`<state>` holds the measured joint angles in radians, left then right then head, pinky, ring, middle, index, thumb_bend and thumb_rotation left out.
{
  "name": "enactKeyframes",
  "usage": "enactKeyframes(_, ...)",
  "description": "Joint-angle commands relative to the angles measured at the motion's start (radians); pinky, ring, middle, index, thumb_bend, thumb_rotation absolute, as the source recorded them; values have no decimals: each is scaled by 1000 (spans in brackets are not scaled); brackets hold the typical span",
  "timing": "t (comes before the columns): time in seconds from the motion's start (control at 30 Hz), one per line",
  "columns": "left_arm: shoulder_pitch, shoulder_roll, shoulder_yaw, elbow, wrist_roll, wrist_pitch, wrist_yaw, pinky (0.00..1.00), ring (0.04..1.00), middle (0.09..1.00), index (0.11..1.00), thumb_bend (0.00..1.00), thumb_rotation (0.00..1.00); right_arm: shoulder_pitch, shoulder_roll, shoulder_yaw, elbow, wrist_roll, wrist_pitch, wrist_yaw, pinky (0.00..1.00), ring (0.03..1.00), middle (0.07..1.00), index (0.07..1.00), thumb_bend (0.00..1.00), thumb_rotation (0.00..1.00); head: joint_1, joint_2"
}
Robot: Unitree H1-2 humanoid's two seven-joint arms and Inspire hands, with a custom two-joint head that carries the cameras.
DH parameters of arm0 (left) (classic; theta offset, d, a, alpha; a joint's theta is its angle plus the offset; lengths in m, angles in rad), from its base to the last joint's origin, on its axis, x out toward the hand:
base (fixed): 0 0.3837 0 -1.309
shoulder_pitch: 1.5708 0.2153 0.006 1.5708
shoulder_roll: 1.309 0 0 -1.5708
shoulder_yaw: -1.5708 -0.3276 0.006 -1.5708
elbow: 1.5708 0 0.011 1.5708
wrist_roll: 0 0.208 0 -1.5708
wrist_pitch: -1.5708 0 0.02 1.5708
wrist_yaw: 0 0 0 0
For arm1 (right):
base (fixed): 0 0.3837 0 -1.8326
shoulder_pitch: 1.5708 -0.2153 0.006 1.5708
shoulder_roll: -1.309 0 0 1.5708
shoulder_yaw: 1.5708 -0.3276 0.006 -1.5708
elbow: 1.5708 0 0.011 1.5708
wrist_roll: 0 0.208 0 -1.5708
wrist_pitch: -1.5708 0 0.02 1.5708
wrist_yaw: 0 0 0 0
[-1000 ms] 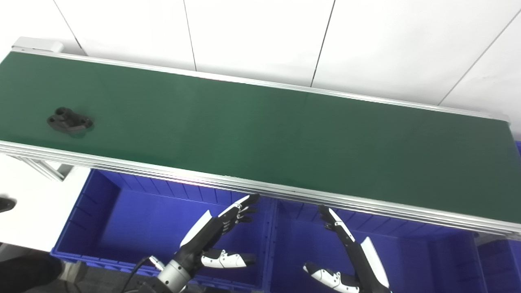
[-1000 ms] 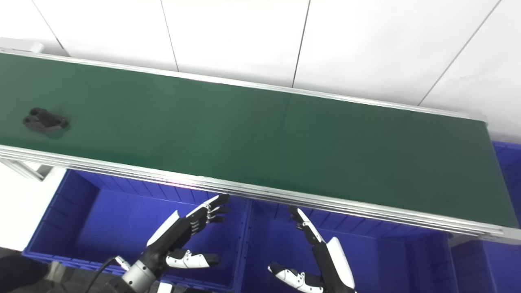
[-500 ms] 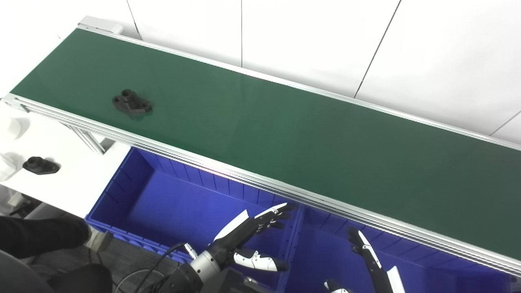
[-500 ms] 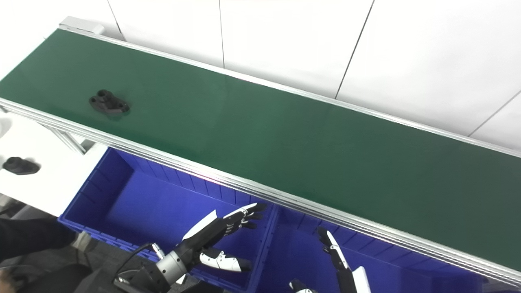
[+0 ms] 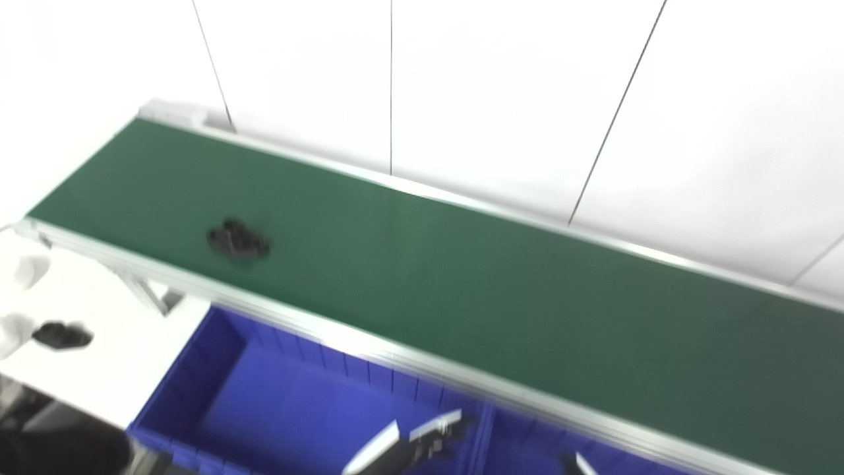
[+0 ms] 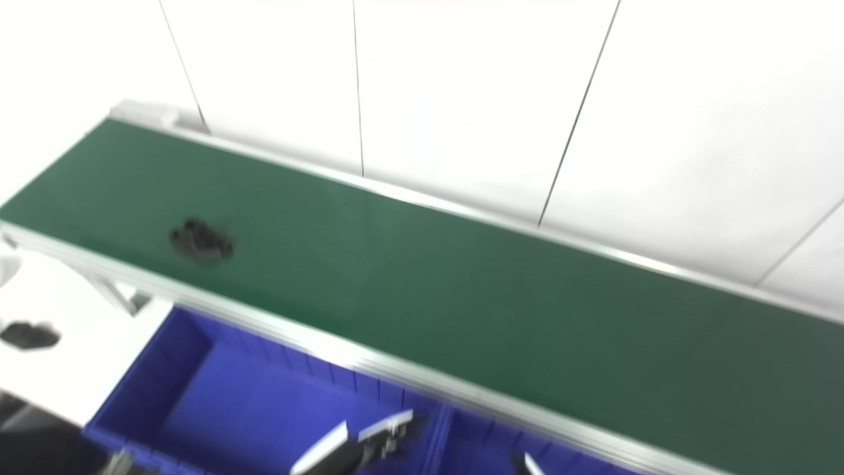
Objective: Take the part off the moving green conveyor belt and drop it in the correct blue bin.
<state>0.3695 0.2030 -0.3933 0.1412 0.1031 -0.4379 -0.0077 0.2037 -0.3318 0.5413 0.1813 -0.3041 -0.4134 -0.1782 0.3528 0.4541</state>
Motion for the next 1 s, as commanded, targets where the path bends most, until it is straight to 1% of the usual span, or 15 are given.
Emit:
enactKeyframes(0.0, -12, 9, -10, 1, 0, -32, 25, 827, 911, 955, 916, 753, 461, -18, -11, 17, -9, -3, -56, -42, 766, 849, 873, 887, 716, 499, 4, -15)
enactKeyframes(0.13, -23, 14, -23, 24, -4, -32, 42, 801, 900, 947, 908, 752, 456, -31, -23, 41, -2, -3, -56, -64, 747, 836, 865, 876, 714, 496, 14, -30)
enactKeyframes(0.33, -36, 21, -43, 35, 4, -32, 69, 788, 889, 937, 898, 755, 476, -40, -30, 45, -22, 25, -57, -61, 742, 838, 865, 870, 711, 460, 23, -34)
enactKeyframes(0.43, -39, 29, -54, 33, 4, -32, 81, 782, 885, 935, 895, 757, 489, -41, -26, 38, -57, 37, -57, -65, 727, 830, 860, 867, 709, 453, 18, -35)
enactKeyframes(0.5, -40, 32, -57, 35, -3, -32, 79, 778, 883, 933, 892, 770, 489, -45, -19, 31, -91, 43, -56, -73, 704, 808, 839, 846, 712, 377, 11, -35)
enactKeyframes(0.63, -42, 38, -61, 36, -8, -32, 80, 776, 882, 931, 891, 768, 488, -62, -2, 10, -139, 46, -56, -75, 676, 789, 818, 818, 720, 299, -11, -29)
enactKeyframes(0.67, -41, 40, -59, 34, -11, -32, 78, 775, 881, 930, 890, 766, 486, -67, 4, 0, -152, 40, -56, -71, 668, 784, 814, 814, 722, 283, -38, -15)
enactKeyframes(0.7, -41, 42, -59, 33, -10, -32, 79, 775, 879, 930, 891, 762, 482, -73, 11, -15, -169, 32, -56, -62, 656, 777, 808, 809, 738, 279, -45, -11)
enactKeyframes(0.73, -39, 45, -58, 31, -9, -32, 79, 775, 878, 929, 892, 763, 486, -80, 22, -36, -190, 21, -54, -47, 646, 770, 803, 806, 744, 281, -79, 1)
enactKeyframes(0.77, -38, 47, -56, 30, -9, -32, 79, 769, 873, 929, 894, 770, 497, -85, 31, -53, -204, 12, -53, -35, 632, 762, 803, 806, 755, 310, -86, 3)
enactKeyframes(0.8, -36, 51, -54, 24, -13, -32, 74, 767, 871, 928, 894, 773, 501, -96, 40, -72, -224, -9, -42, -25, 627, 759, 803, 806, 759, 320, -128, 26)
enactKeyframes(0.83, -34, 54, -52, 20, -17, -32, 70, 767, 874, 933, 901, 769, 497, -103, 48, -87, -237, -26, -35, -17, 614, 750, 800, 806, 776, 354, -128, 26)
enactKeyframes(0.87, -32, 57, -47, 14, -24, -32, 64, 768, 875, 936, 904, 765, 490, -111, 56, -100, -249, -40, -28, -7, 606, 744, 798, 806, 787, 375, -174, 44)
enactKeyframes(0.9, -32, 60, -46, 12, -27, -32, 66, 771, 877, 936, 906, 761, 477, -119, 63, -114, -259, -53, -19, 3, 603, 741, 796, 804, 799, 384, -174, 44)
enactKeyframes(0.97, -28, 67, -35, -1, -43, -32, 53, 783, 882, 938, 914, 760, 468, -149, 82, -139, -291, -57, 22, 39, 611, 741, 792, 802, 824, 388, -275, 104)
